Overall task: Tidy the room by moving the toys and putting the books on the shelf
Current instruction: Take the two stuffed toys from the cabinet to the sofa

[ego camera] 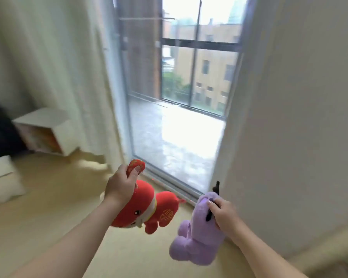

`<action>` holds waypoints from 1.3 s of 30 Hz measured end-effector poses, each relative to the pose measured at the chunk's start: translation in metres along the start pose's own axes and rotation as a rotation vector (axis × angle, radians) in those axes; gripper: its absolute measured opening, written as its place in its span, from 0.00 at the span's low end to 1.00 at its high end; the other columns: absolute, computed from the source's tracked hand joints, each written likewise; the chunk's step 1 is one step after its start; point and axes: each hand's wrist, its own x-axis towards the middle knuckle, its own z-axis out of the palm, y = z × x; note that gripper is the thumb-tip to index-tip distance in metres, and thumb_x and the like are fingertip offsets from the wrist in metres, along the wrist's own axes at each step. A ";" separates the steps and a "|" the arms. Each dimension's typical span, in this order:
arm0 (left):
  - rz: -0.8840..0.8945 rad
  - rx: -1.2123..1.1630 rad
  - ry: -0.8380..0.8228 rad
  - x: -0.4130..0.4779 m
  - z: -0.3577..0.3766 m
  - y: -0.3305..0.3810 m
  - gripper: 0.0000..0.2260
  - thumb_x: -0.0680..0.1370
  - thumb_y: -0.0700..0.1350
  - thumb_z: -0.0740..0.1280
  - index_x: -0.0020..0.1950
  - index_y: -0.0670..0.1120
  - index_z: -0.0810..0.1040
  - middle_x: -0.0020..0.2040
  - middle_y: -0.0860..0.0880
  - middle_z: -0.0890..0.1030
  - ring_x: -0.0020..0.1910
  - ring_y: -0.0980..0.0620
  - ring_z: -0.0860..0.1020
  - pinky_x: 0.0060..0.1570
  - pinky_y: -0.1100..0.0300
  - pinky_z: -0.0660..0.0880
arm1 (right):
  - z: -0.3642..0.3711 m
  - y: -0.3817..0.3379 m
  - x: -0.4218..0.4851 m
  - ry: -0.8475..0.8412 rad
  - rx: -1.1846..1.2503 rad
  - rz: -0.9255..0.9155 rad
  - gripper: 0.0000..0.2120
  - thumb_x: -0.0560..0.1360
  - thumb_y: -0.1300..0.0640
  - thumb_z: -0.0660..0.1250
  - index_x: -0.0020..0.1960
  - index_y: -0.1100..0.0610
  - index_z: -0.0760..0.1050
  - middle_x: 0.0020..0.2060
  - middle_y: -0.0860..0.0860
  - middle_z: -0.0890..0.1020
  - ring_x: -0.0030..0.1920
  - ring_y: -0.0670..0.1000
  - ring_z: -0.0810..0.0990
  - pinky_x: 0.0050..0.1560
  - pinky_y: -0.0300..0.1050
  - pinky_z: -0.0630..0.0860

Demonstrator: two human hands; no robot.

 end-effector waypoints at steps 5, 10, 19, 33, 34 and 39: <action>-0.175 0.113 0.284 0.019 -0.158 -0.114 0.13 0.80 0.49 0.59 0.37 0.46 0.68 0.32 0.48 0.78 0.41 0.43 0.78 0.40 0.56 0.66 | 0.144 -0.126 0.013 -0.224 -0.027 -0.187 0.18 0.78 0.56 0.60 0.30 0.48 0.69 0.20 0.43 0.74 0.29 0.46 0.72 0.32 0.40 0.66; -0.469 0.258 0.593 0.009 -0.289 -0.206 0.13 0.80 0.50 0.58 0.41 0.43 0.69 0.37 0.45 0.79 0.44 0.41 0.77 0.40 0.54 0.66 | 0.279 -0.228 0.019 -0.447 -0.079 -0.320 0.17 0.79 0.57 0.59 0.31 0.52 0.70 0.25 0.48 0.74 0.28 0.49 0.71 0.33 0.43 0.71; -0.769 0.270 0.911 0.057 -0.456 -0.351 0.13 0.81 0.49 0.57 0.45 0.41 0.73 0.36 0.50 0.78 0.39 0.44 0.76 0.37 0.56 0.65 | 0.511 -0.405 0.062 -0.711 -0.239 -0.515 0.15 0.77 0.53 0.57 0.33 0.54 0.68 0.29 0.50 0.73 0.36 0.56 0.74 0.39 0.44 0.71; -0.908 0.100 1.135 0.190 -0.663 -0.513 0.10 0.80 0.49 0.59 0.47 0.43 0.72 0.33 0.53 0.79 0.40 0.47 0.76 0.41 0.57 0.66 | 0.779 -0.650 0.113 -0.865 -0.420 -0.728 0.17 0.80 0.54 0.54 0.32 0.50 0.68 0.32 0.52 0.75 0.36 0.55 0.75 0.38 0.41 0.69; -0.900 0.098 1.140 0.201 -0.678 -0.525 0.10 0.80 0.50 0.58 0.48 0.43 0.72 0.34 0.53 0.79 0.41 0.47 0.76 0.42 0.57 0.66 | 0.798 -0.664 0.117 -0.862 -0.424 -0.731 0.17 0.80 0.54 0.54 0.33 0.50 0.69 0.31 0.52 0.75 0.36 0.55 0.74 0.36 0.41 0.69; -0.871 0.077 1.129 0.284 -0.774 -0.605 0.09 0.81 0.50 0.58 0.48 0.45 0.71 0.40 0.48 0.80 0.38 0.50 0.74 0.39 0.57 0.65 | 0.923 -0.764 0.126 -0.864 -0.416 -0.750 0.12 0.79 0.55 0.56 0.41 0.54 0.75 0.28 0.50 0.72 0.28 0.49 0.70 0.29 0.40 0.67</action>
